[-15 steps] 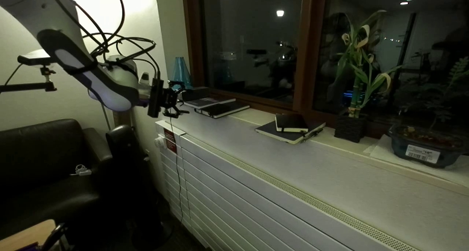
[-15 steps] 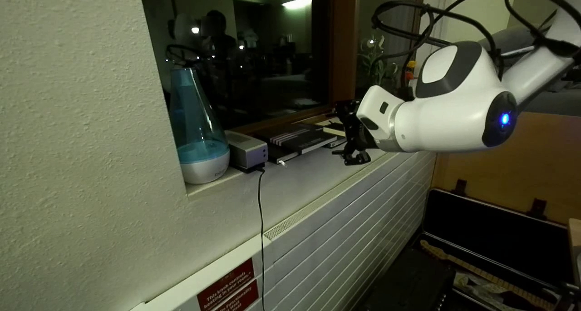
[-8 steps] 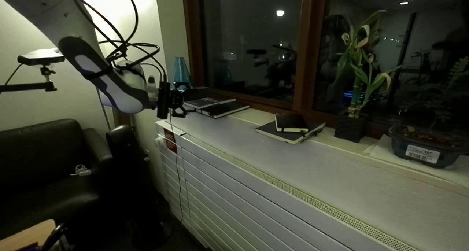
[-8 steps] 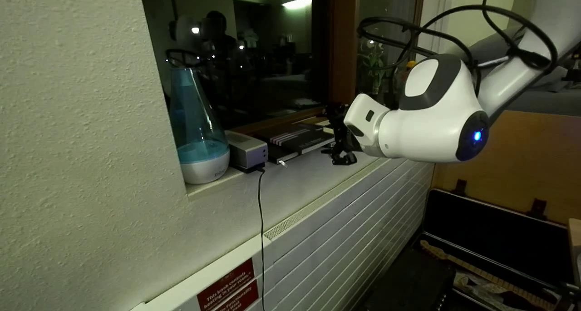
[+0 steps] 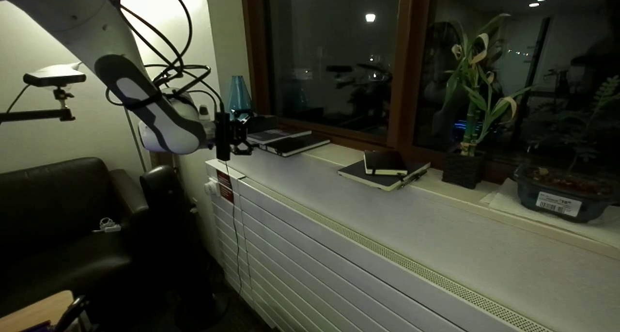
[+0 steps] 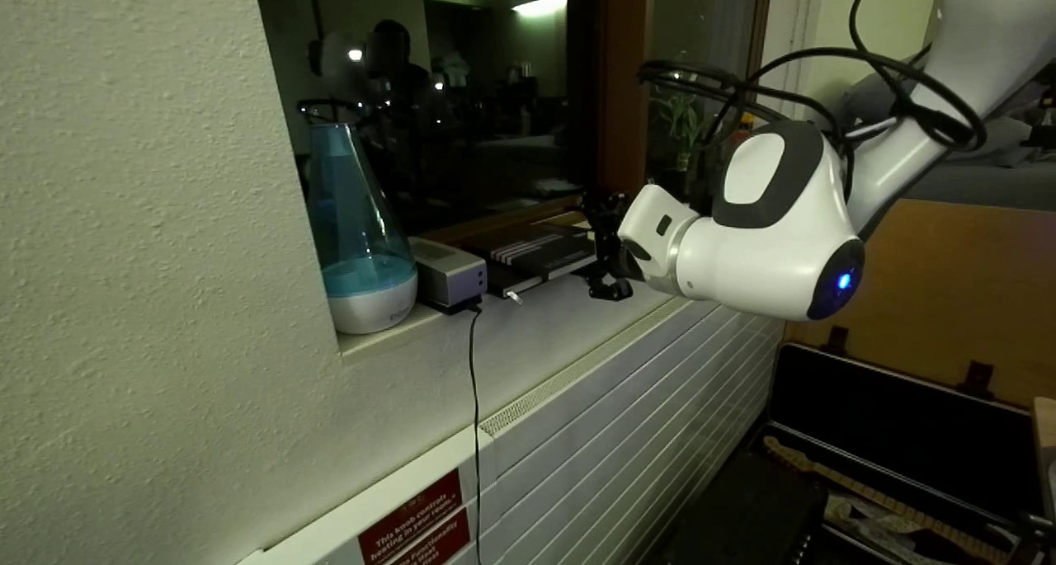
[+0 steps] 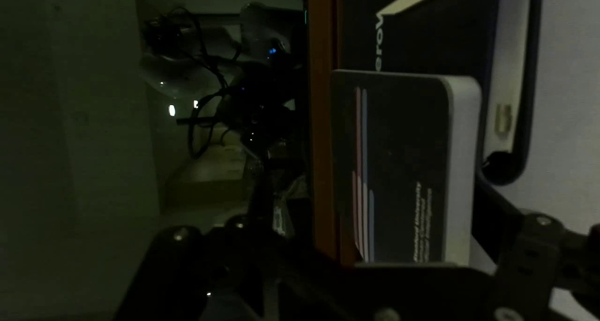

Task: Change the position of the object

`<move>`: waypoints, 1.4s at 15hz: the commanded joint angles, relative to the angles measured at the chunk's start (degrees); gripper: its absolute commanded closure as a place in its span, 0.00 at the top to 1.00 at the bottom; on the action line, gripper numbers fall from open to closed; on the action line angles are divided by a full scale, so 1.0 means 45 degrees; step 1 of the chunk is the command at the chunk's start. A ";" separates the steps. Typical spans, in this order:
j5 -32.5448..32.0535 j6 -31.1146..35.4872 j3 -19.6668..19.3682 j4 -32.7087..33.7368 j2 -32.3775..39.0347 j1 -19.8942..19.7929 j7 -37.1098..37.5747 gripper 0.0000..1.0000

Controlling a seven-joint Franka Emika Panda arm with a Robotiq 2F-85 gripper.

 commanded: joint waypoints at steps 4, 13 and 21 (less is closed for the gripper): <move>-0.1106 -0.1130 0.0112 0.0002 0.0439 -0.0071 0.0761 0.74; -0.1136 -0.1564 0.0170 0.0032 0.0591 -0.0086 0.0751 0.15; -0.0893 -0.1444 0.0208 -0.0110 0.0340 -0.0122 0.0786 0.03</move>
